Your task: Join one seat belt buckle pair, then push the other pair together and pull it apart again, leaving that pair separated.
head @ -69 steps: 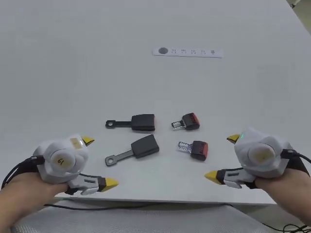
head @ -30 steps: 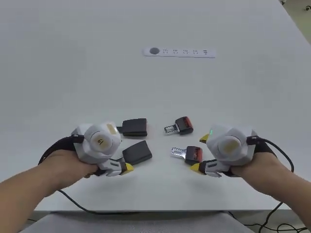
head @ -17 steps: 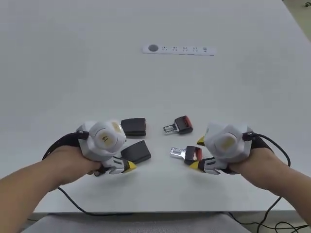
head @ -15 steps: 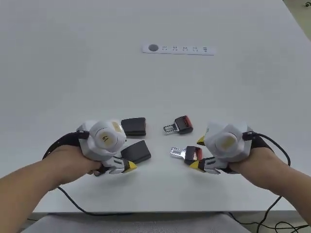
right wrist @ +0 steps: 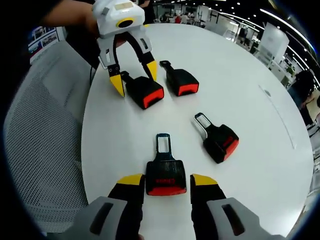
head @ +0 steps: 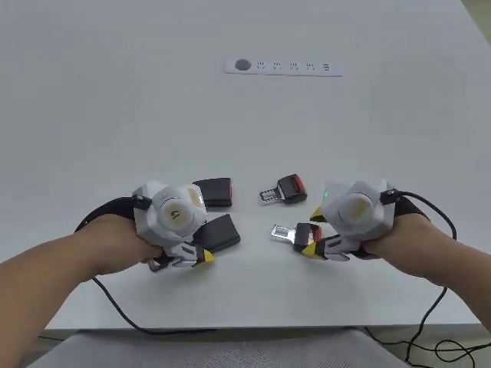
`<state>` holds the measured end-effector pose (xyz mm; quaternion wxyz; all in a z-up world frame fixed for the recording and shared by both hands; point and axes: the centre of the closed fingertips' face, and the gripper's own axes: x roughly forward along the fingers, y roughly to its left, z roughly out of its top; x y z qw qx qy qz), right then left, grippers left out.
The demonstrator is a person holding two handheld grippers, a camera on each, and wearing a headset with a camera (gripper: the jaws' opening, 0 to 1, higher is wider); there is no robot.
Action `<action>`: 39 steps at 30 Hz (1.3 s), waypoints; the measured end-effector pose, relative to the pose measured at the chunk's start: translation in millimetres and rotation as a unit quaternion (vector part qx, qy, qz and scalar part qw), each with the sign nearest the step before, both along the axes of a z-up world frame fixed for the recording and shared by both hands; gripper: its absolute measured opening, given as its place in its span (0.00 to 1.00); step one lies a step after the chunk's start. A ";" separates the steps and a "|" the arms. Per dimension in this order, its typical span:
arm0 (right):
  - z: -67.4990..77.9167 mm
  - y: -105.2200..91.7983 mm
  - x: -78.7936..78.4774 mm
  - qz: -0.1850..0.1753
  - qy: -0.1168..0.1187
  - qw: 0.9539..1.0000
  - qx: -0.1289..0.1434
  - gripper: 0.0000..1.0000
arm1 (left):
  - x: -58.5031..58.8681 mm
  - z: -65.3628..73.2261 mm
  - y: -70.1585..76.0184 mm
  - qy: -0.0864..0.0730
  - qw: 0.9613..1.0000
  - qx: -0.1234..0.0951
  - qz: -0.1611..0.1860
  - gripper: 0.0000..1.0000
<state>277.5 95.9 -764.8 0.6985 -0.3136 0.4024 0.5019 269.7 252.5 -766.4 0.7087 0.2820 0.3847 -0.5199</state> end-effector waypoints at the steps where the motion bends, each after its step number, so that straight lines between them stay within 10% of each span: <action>1: -0.4 0.0 -0.2 0.001 0.001 1.000 -0.001 0.34 | -0.1 -0.3 0.3 0.001 1.000 0.001 -0.002 0.40; 5: -1.1 -1.1 0.9 0.005 0.003 1.000 -0.003 0.31 | -2.1 -5.4 5.1 -0.008 0.999 0.031 -0.037 0.37; 23: -12.1 -4.0 -4.9 0.091 0.019 0.995 -0.030 0.32 | -2.4 -6.8 -0.2 0.017 0.997 0.024 -0.066 0.34; 39: -13.2 -1.0 -4.1 0.134 0.021 0.990 -0.044 0.32 | -3.0 -7.8 0.1 0.000 0.992 0.043 -0.122 0.34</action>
